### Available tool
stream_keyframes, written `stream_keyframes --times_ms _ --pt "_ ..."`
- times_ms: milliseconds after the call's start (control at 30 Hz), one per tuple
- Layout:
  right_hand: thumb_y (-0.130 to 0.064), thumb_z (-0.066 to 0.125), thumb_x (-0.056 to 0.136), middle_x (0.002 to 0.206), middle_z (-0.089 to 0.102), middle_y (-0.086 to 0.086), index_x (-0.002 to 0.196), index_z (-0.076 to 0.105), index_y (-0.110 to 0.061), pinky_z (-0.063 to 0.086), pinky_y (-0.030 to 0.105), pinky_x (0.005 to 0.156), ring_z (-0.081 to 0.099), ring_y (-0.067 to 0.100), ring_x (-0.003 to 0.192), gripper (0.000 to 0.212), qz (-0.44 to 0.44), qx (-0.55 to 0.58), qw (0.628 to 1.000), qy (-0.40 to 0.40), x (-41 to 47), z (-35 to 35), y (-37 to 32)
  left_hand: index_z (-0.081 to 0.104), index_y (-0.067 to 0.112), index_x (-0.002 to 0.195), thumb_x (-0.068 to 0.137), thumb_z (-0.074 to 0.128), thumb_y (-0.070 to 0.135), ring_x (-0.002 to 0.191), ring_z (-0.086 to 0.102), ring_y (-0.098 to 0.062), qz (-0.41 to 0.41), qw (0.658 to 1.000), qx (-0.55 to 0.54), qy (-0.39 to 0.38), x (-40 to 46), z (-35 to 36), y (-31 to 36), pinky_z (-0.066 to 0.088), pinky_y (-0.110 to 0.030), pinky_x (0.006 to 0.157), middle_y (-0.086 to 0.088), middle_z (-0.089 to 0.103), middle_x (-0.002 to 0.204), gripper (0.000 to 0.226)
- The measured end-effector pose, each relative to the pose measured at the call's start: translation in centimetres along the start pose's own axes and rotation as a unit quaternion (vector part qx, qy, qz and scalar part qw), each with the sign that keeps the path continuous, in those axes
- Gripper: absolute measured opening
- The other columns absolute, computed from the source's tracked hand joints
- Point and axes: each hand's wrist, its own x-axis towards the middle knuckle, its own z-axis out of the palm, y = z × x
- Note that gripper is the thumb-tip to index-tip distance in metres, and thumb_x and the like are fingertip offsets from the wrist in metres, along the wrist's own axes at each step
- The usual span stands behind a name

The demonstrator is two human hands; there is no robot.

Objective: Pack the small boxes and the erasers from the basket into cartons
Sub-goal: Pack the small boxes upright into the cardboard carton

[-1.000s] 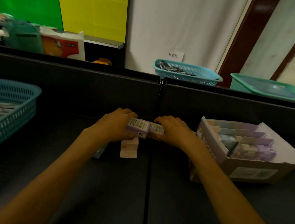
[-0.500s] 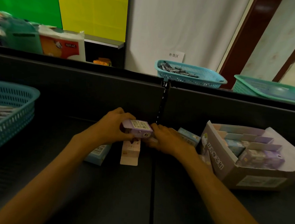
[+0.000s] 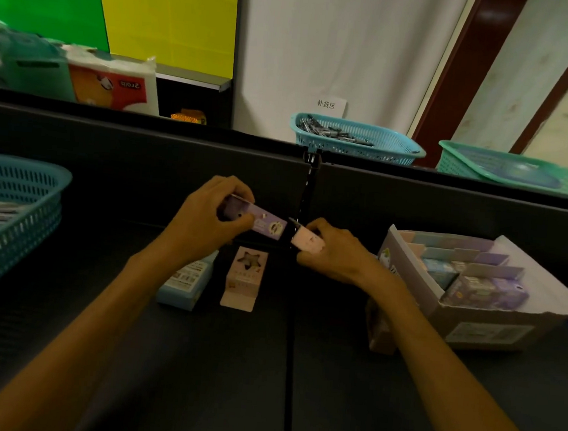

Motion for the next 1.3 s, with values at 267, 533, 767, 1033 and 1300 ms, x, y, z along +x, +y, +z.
stream_keyframes --times_ms 267,533,767,1033,1300 --pt "-0.02 0.064 0.088 0.103 0.055 -0.011 0.116 0.046 -0.025 0.052 0.017 0.065 0.061 0.008 0.091 0.033 -0.081 0.167 0.979 0.084 -3.2 -3.0 0.3 0.057 0.023 0.107 0.075 0.071 0.012 0.101 0.055 0.001 0.003 0.996 -0.091 -0.001 0.2 -0.5 1.7 0.049 -0.009 0.076 0.01 0.048 0.121 0.036" --pt "-0.021 0.059 0.091 0.099 0.065 -0.001 0.105 0.055 -0.014 0.056 0.024 0.068 0.068 0.009 0.086 0.016 -0.082 0.242 0.948 0.192 -6.2 -6.7 1.3 0.055 0.024 0.111 0.075 0.072 0.011 0.105 0.056 0.001 0.057 0.995 -0.076 -0.038 1.2 1.4 4.2 0.047 -0.007 0.079 0.008 0.054 0.119 0.043" --pt "-0.027 0.065 0.087 0.102 0.068 -0.004 0.109 0.06 -0.015 0.058 0.025 0.072 0.069 0.01 0.088 0.025 -0.067 0.221 0.945 0.234 -9.4 -11.8 6.0 0.051 0.021 0.116 0.075 0.072 0.029 0.088 0.062 0.002 0.087 0.991 -0.096 0.015 3.0 4.7 10.0 0.051 -0.011 0.071 0.012 0.061 0.103 0.047" --pt "-0.029 0.067 0.083 0.105 0.068 -0.004 0.11 0.059 -0.019 0.059 0.027 0.066 0.07 0.01 0.087 0.03 -0.052 0.22 0.947 0.226 -11.6 -15.8 13.6 0.046 0.023 0.119 0.079 0.07 0.028 0.087 0.067 -0.004 0.073 0.987 -0.138 0.031 5.0 11.0 16.4 0.054 -0.019 0.057 0.008 0.063 0.105 0.047" --pt "-0.034 0.068 0.082 0.11 0.064 -0.006 0.112 0.057 -0.023 0.056 0.02 0.069 0.065 0.005 0.096 0.034 -0.072 0.221 0.953 0.195 -12.1 -17.4 19.1 0.045 0.028 0.125 0.082 0.065 0.034 0.084 0.061 0.007 0.069 0.996 -0.053 -0.002 5.7 16.2 20.0 0.049 -0.008 0.062 0.013 0.06 0.103 0.048"
